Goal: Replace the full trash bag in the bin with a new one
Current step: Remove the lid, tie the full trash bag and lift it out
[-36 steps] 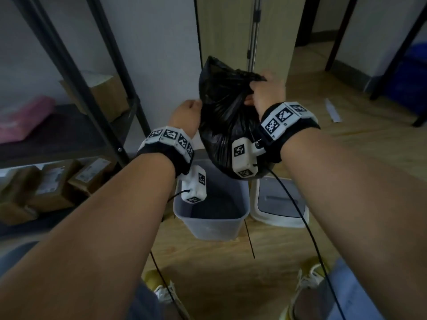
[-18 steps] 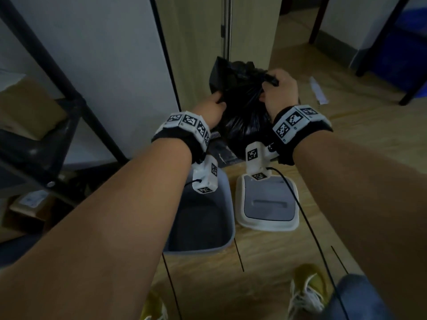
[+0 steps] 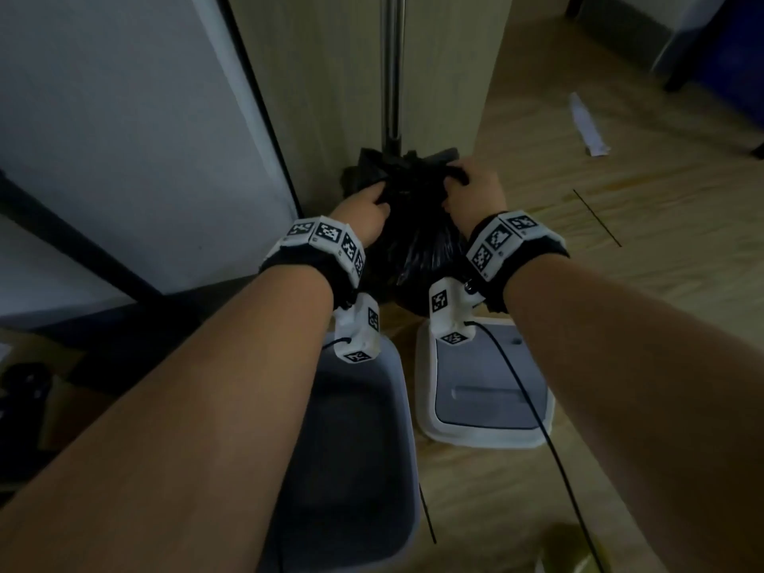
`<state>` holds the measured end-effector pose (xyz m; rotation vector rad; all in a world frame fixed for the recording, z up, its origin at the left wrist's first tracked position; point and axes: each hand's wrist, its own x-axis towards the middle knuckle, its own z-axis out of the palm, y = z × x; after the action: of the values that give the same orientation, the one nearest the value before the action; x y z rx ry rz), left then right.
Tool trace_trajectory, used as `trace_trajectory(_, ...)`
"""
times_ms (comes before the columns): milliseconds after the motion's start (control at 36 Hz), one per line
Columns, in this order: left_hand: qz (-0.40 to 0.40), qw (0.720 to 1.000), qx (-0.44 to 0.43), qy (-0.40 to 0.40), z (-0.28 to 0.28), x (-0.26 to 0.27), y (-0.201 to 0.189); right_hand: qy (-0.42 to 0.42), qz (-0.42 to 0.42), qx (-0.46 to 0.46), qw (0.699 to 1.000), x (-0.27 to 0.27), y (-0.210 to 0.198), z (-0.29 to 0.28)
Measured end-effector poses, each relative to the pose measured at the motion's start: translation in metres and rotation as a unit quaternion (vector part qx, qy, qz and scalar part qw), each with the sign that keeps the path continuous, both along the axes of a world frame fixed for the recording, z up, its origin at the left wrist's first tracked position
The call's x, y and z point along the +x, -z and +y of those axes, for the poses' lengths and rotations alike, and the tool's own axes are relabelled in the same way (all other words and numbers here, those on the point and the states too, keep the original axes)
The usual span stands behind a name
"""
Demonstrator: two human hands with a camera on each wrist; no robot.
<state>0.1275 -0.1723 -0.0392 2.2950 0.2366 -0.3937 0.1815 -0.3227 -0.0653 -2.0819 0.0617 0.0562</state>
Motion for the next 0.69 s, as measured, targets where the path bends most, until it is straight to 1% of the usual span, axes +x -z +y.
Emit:
trace_trajectory(139,0.033,0.998,0.036,0.026,0.000,0.018,0.022,-0.039,0.094,-0.012,0.995,0.016,0.025,0.000)
trace_trajectory(250,0.070,0.996,0.050,0.020,-0.003,0.020,0.037,-0.052,0.134,-0.009,0.990,0.015,0.035,-0.001)
trace_trajectory(389,0.088,0.993,0.077,0.031,-0.007,0.019,0.043,-0.040,0.135,-0.025,0.990,0.010,0.049,-0.009)
trace_trajectory(555,0.092,0.990,0.103,0.038,-0.008,0.017,0.040,-0.035,0.144,-0.113,0.982,-0.003,0.048,-0.015)
trace_trajectory(694,0.088,0.990,0.107,0.038,-0.008,0.009,0.033,-0.027,0.141,-0.094,0.985,-0.011,0.046,-0.015)
